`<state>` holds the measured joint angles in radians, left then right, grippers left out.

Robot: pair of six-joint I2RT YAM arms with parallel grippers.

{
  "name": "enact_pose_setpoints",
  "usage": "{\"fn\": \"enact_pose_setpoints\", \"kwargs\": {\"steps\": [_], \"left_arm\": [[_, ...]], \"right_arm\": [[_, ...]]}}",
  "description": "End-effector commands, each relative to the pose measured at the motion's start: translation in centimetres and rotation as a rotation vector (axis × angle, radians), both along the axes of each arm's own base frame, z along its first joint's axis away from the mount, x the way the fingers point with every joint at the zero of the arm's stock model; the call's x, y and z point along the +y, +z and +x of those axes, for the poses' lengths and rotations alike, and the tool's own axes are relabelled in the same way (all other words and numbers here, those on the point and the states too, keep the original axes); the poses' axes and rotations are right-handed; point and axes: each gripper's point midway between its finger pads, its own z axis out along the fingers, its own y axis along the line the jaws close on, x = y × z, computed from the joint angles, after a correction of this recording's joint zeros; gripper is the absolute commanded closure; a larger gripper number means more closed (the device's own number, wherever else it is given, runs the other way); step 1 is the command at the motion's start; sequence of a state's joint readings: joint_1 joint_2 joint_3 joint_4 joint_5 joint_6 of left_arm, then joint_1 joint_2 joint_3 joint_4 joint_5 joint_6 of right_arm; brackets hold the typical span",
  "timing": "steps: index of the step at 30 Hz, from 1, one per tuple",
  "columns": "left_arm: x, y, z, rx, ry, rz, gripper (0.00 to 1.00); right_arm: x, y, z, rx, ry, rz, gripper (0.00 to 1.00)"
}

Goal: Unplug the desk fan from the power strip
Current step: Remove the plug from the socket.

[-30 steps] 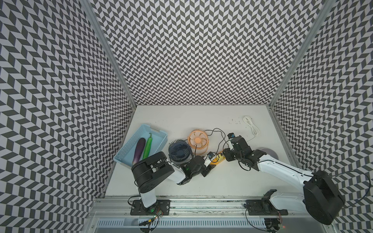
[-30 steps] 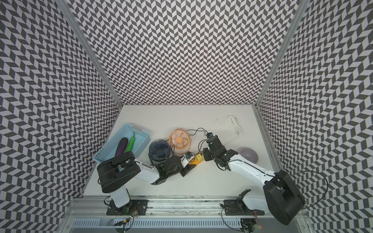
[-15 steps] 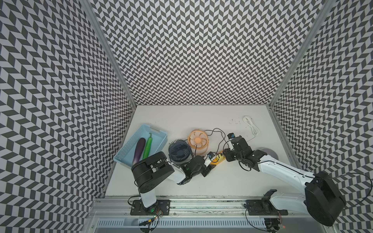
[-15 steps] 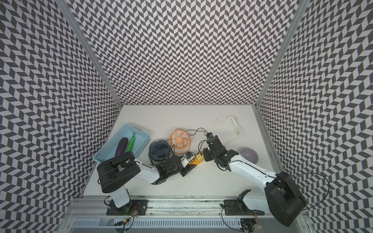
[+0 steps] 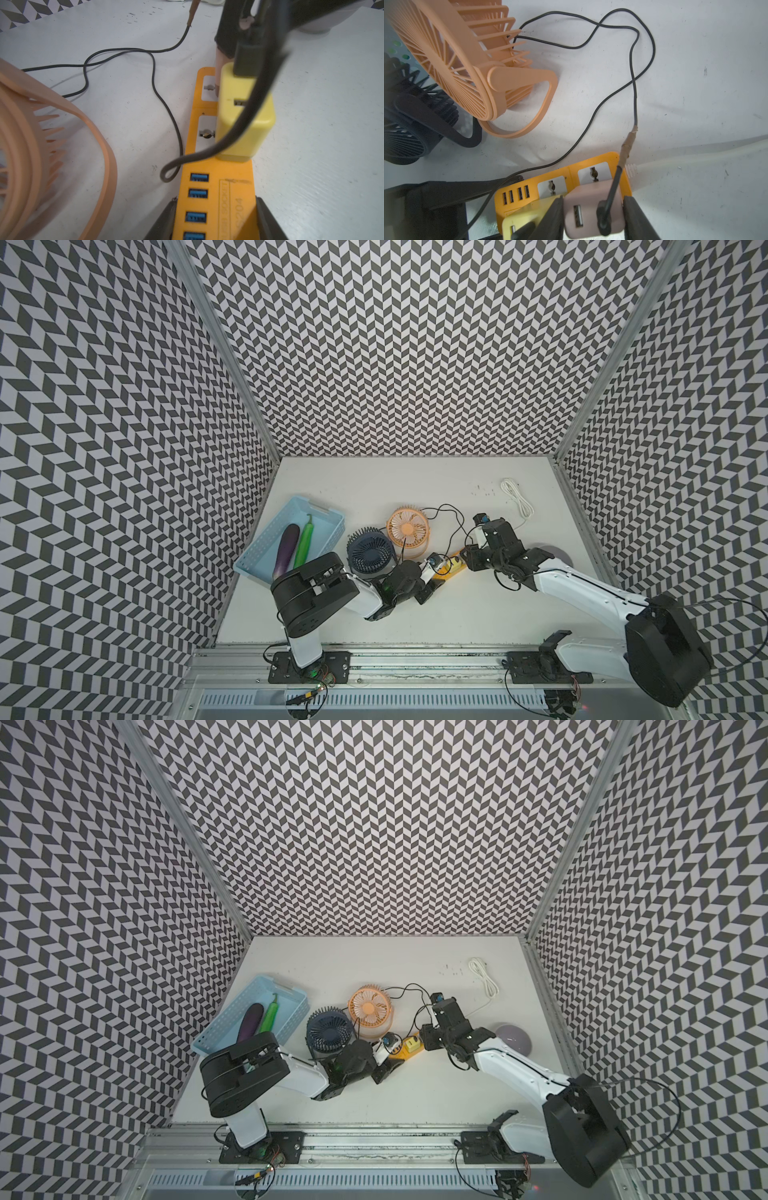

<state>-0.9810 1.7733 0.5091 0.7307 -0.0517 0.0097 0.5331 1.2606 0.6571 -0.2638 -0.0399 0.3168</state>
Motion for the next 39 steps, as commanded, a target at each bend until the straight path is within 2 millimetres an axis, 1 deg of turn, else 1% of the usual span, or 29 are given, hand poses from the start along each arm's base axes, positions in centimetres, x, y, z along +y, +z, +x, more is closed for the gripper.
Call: {"fn": "enact_pose_setpoints", "kwargs": {"steps": [1,5,7,9,11,15,19,21,23,26,28,31,34,39], "left_arm": [[0.7,-1.2,0.2,0.025,0.02,0.045,0.72],[0.6,-1.1,0.2,0.024,0.019,0.043,0.72],[0.6,-1.1,0.2,0.024,0.018,0.042,0.72],[0.5,-1.2,0.2,0.026,0.017,0.043,0.72],[0.5,-1.2,0.2,0.026,0.016,0.043,0.72],[0.6,-1.2,0.3,0.025,0.023,0.047,0.73],[0.7,-1.2,0.3,0.023,0.027,0.05,0.73],[0.8,-1.3,0.2,0.024,0.027,0.051,0.75],[0.8,-1.3,0.3,0.024,0.027,0.051,0.75],[0.8,-1.3,0.3,0.023,0.028,0.051,0.75],[0.8,-1.2,0.3,0.022,0.029,0.05,0.75],[0.8,-1.3,0.4,0.022,0.031,0.052,0.75],[0.7,-1.3,0.4,0.024,0.031,0.052,0.74],[0.6,-1.3,0.5,0.023,0.031,0.049,0.74]], "right_arm": [[1.3,2.8,1.2,-0.091,0.007,0.087,0.86],[2.8,3.3,0.5,-0.127,0.053,0.058,0.86],[3.7,3.3,0.0,-0.132,0.082,0.052,0.85],[4.0,3.0,-0.2,-0.126,0.089,0.05,0.86],[4.0,2.9,-0.2,-0.124,0.087,0.049,0.85],[3.5,3.4,0.2,-0.134,0.048,0.055,0.86],[1.9,3.0,1.1,-0.11,-0.012,0.073,0.86],[1.2,2.6,1.4,-0.091,-0.035,0.082,0.86],[1.2,2.4,1.4,-0.08,-0.029,0.093,0.86],[1.9,2.4,1.2,-0.073,-0.002,0.115,0.86],[2.0,2.4,1.1,-0.079,0.003,0.104,0.86],[2.4,3.1,0.8,-0.115,0.021,0.068,0.86],[3.6,4.1,0.2,-0.146,0.062,0.07,0.86],[3.9,4.1,0.1,-0.147,0.074,0.061,0.86]]}}
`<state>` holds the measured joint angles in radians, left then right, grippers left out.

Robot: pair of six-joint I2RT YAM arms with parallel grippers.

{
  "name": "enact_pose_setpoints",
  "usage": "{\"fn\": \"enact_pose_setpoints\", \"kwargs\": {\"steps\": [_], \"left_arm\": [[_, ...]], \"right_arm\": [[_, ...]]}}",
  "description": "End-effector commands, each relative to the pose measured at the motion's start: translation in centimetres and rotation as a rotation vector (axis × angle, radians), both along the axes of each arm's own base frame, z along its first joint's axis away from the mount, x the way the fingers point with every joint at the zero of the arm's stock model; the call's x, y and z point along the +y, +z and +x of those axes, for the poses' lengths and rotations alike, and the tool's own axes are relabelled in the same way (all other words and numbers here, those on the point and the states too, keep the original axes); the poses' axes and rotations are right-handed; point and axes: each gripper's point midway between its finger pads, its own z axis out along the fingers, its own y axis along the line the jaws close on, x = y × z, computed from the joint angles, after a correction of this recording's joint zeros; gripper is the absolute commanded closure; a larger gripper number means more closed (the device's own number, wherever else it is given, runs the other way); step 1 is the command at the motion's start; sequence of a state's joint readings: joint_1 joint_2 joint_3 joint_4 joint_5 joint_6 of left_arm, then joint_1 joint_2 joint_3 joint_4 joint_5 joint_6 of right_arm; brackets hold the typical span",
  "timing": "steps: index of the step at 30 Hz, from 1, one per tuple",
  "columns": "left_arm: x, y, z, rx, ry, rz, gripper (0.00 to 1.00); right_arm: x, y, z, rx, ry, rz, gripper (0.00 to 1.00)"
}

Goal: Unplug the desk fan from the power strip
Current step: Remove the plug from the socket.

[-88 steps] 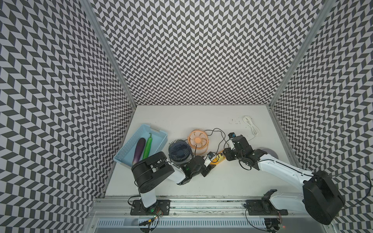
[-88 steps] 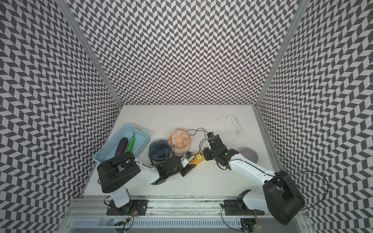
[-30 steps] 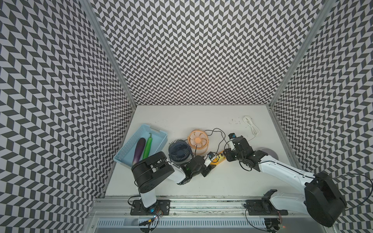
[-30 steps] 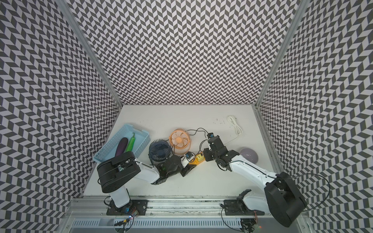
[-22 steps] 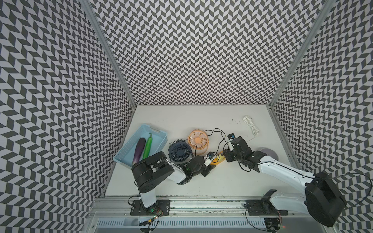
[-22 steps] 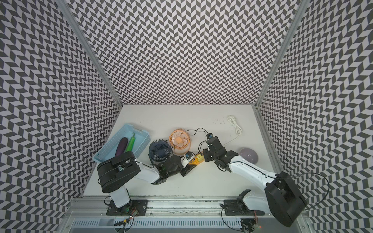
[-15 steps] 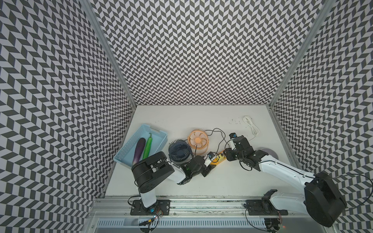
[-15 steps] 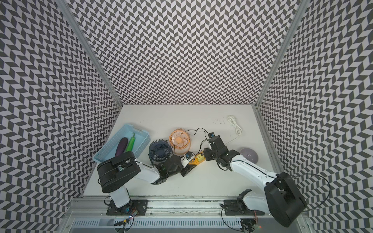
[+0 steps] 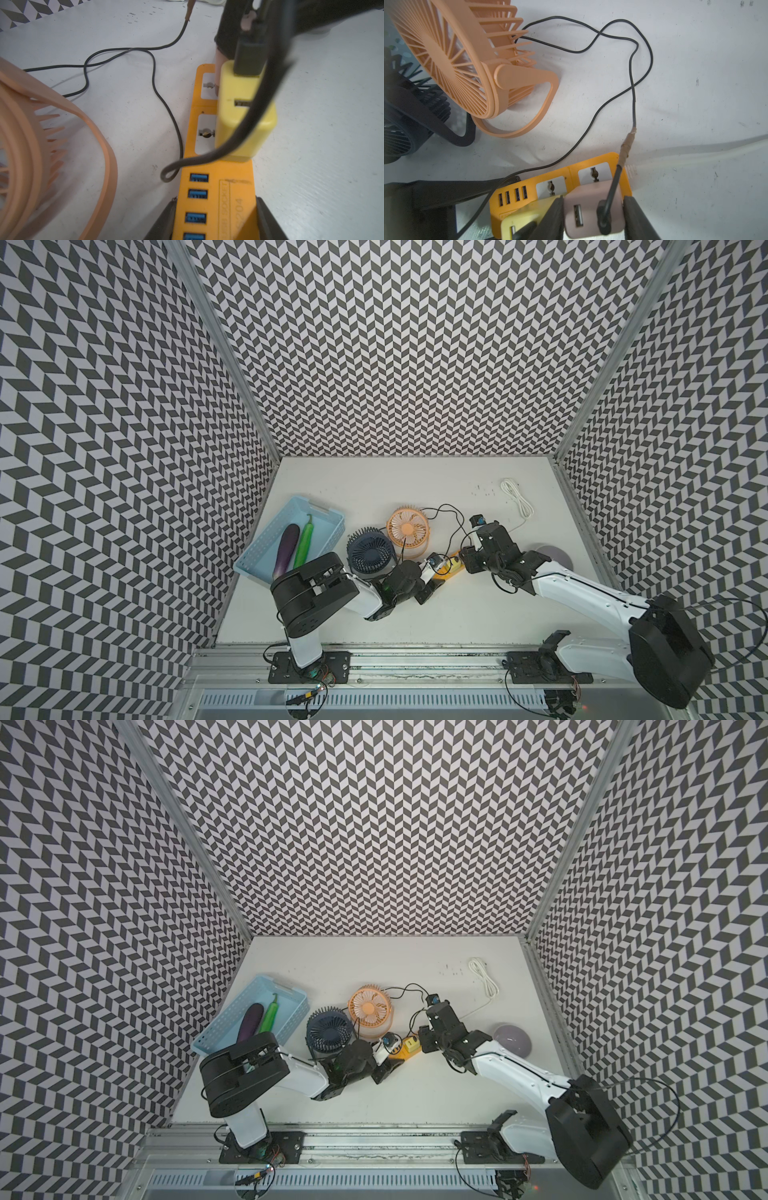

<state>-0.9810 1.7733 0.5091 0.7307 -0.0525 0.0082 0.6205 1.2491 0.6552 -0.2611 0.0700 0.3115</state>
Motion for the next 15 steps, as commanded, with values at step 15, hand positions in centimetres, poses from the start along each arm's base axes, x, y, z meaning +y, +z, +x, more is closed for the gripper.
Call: {"fn": "enact_pose_setpoints", "kwargs": {"steps": [15], "left_arm": [[0.8,-1.1,0.4,0.019,0.03,0.05,0.74]], "right_arm": [[0.3,3.1,1.8,-0.042,-0.013,0.186,0.87]]}}
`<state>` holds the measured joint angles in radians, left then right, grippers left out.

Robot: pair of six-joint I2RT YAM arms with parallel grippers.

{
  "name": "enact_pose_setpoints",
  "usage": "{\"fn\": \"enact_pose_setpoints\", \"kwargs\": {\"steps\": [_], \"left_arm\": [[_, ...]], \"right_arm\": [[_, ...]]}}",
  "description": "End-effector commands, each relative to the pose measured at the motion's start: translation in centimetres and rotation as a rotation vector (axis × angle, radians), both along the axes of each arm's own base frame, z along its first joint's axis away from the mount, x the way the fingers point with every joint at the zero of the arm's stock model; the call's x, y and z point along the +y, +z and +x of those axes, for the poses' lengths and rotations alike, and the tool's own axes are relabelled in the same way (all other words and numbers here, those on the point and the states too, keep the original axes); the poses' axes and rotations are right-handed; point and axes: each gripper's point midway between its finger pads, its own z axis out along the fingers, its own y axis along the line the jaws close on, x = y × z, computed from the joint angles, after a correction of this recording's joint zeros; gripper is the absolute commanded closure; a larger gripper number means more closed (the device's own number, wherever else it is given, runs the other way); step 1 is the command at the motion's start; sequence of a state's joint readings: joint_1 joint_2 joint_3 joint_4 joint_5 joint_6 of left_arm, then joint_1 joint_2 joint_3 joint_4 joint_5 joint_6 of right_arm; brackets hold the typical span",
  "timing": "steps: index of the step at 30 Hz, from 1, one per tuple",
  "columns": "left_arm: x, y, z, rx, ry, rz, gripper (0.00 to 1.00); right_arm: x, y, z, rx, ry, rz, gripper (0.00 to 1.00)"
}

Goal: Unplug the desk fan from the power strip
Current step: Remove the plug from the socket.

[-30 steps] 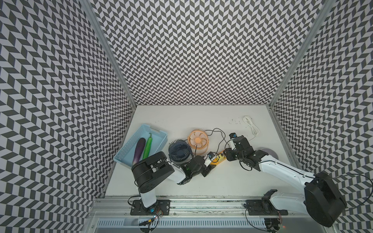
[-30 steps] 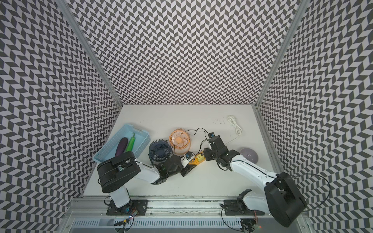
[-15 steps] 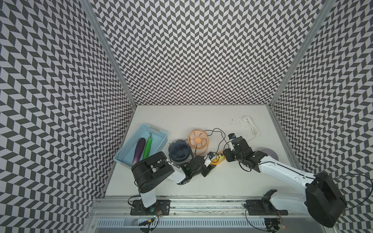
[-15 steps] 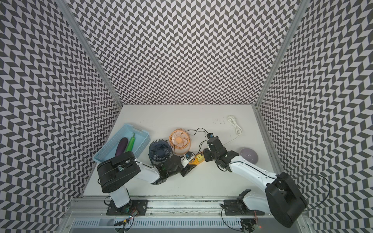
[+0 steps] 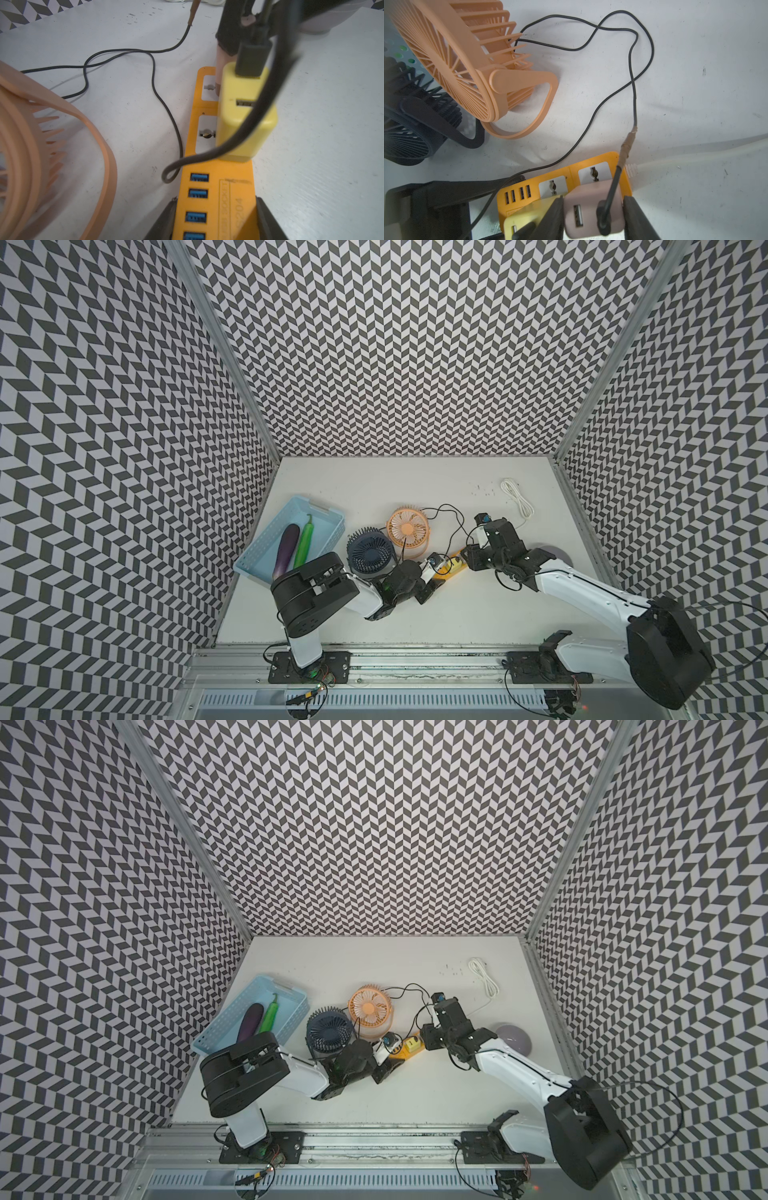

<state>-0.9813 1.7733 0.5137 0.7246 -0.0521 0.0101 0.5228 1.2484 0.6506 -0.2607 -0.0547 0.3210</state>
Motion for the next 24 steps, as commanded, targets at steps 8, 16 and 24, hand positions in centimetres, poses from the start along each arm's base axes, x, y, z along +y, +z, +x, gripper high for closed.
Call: {"fn": "enact_pose_setpoints", "kwargs": {"steps": [8,16,24], "left_arm": [[0.6,-1.1,0.4,0.022,0.029,0.049,0.74],[0.6,-1.1,0.5,0.021,0.028,0.052,0.74],[0.8,-1.3,0.4,0.024,0.032,0.055,0.74]], "right_arm": [[4.1,4.2,-0.3,-0.169,0.086,0.037,0.88],[3.0,4.3,0.6,-0.179,0.028,0.007,0.88],[1.2,3.9,1.7,-0.109,-0.008,0.115,0.89]]}}
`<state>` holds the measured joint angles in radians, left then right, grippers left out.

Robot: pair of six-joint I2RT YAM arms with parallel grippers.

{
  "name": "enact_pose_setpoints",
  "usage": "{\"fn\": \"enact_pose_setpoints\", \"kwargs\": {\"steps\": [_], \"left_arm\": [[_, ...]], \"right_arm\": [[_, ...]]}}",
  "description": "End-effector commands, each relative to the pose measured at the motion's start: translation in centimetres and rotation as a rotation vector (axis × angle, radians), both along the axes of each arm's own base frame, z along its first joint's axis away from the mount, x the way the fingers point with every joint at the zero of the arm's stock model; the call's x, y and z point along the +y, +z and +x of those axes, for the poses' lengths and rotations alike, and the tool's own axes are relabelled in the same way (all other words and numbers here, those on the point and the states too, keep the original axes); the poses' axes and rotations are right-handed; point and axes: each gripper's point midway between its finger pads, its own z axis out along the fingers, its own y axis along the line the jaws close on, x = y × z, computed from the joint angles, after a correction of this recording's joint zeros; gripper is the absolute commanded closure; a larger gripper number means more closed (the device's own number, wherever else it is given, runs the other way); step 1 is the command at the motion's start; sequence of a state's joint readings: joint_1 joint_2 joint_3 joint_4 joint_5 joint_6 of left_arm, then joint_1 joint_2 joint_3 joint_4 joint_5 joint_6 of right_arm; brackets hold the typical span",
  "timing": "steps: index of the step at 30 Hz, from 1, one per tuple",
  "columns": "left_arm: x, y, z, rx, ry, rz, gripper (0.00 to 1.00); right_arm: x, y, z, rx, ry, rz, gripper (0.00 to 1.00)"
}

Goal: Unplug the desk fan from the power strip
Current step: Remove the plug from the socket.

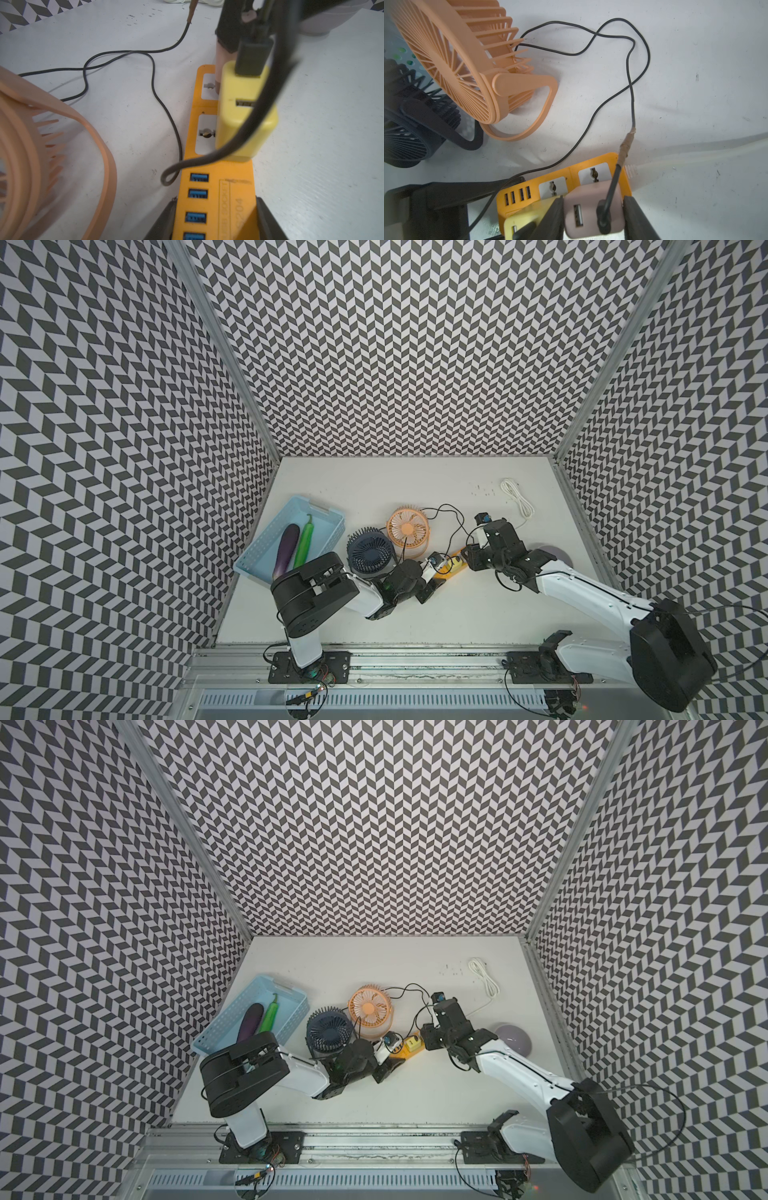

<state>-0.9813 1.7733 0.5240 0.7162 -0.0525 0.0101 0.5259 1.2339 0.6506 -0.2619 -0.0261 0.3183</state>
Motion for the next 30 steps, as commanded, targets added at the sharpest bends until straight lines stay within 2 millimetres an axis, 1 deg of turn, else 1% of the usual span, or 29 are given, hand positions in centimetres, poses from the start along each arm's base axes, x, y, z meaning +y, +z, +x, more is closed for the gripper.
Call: {"fn": "enact_pose_setpoints", "kwargs": {"steps": [1,4,7,9,11,18,21,23,26,30], "left_arm": [[1.0,-1.5,0.2,0.026,0.031,0.057,0.74],[0.9,-1.3,0.3,0.023,0.031,0.053,0.74],[0.9,-1.4,0.2,0.025,0.029,0.054,0.74],[0.8,-1.5,0.2,0.028,0.027,0.052,0.74],[0.7,-1.6,0.2,0.03,0.025,0.052,0.74],[0.9,-1.6,0.1,0.031,0.027,0.054,0.74],[1.0,-1.6,0.1,0.031,0.028,0.054,0.74],[1.0,-1.5,0.1,0.029,0.028,0.053,0.74],[1.0,-1.4,0.1,0.026,0.027,0.048,0.74],[0.8,-1.3,0.1,0.026,0.024,0.042,0.74]], "right_arm": [[1.6,3.4,1.4,-0.085,0.012,0.124,0.89],[1.9,3.6,1.2,-0.107,0.025,0.102,0.88],[3.4,4.1,0.3,-0.143,0.075,0.076,0.89],[4.3,4.0,-0.2,-0.15,0.103,0.055,0.89],[4.7,3.7,-0.5,-0.149,0.123,0.05,0.89],[3.3,3.2,0.5,-0.127,0.041,0.032,0.89],[2.0,3.1,1.2,-0.086,0.006,0.108,0.89],[1.1,3.4,1.5,-0.08,-0.014,0.158,0.89],[1.4,3.7,1.4,-0.084,0.015,0.163,0.89],[1.5,3.3,1.1,-0.093,0.022,0.119,0.89]]}}
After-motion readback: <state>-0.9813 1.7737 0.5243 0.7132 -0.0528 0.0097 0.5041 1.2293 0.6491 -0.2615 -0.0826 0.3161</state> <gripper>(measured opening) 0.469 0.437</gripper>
